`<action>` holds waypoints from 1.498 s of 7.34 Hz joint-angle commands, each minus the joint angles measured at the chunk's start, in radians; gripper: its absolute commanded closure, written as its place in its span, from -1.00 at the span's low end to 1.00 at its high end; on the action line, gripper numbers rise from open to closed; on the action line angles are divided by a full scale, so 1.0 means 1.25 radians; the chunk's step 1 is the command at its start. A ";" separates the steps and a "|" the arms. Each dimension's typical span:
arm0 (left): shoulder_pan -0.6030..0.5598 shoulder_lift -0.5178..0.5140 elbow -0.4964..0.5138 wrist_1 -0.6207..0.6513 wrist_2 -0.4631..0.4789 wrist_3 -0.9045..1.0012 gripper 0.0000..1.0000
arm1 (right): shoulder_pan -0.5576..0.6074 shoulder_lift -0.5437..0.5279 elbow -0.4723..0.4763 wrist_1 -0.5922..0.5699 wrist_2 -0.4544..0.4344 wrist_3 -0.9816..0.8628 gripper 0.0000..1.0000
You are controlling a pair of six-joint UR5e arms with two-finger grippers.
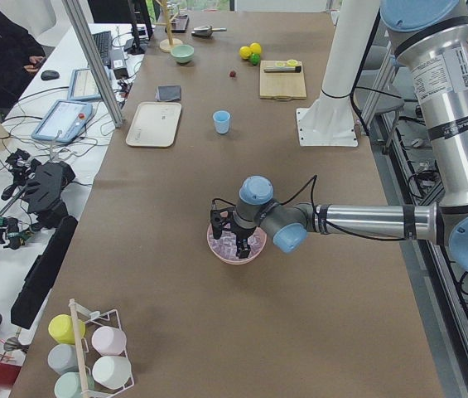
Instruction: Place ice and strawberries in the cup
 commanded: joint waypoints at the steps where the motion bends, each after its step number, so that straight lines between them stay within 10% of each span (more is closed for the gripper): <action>1: 0.025 0.016 0.021 -0.037 0.021 -0.022 -0.71 | 0.000 0.000 0.000 0.000 0.001 0.000 -1.00; 11: 0.059 0.020 0.026 -0.069 0.031 -0.038 -0.35 | 0.000 -0.007 -0.011 0.000 0.001 -0.001 -1.00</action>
